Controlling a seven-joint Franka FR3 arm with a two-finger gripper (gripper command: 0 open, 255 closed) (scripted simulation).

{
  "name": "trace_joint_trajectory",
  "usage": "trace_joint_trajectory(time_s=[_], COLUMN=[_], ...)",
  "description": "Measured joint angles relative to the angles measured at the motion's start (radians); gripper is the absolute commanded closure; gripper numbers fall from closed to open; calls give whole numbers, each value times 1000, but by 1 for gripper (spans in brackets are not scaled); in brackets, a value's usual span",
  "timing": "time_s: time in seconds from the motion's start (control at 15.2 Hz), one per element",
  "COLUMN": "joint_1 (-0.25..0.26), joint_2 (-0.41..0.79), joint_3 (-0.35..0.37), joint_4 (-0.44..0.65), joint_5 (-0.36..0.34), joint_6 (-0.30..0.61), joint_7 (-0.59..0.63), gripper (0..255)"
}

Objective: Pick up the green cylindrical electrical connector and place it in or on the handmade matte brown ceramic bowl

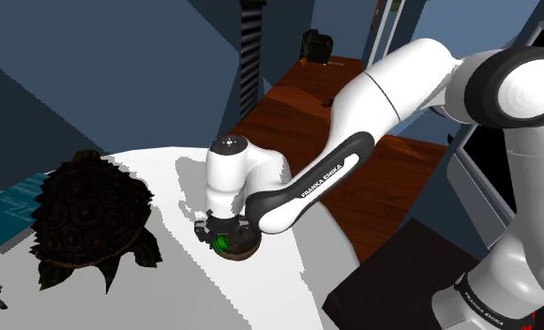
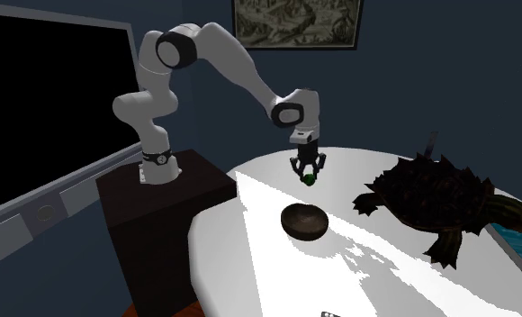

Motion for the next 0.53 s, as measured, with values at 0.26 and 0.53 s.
trace_joint_trajectory(time_s=[0.26,0.53], joint_1=[-69,-147], joint_2=[8,5], joint_3=[-6,-7], joint_4=[14,13], joint_5=[13,29], joint_6=[1,3], joint_7=[-87,-178], gripper=[255,255])
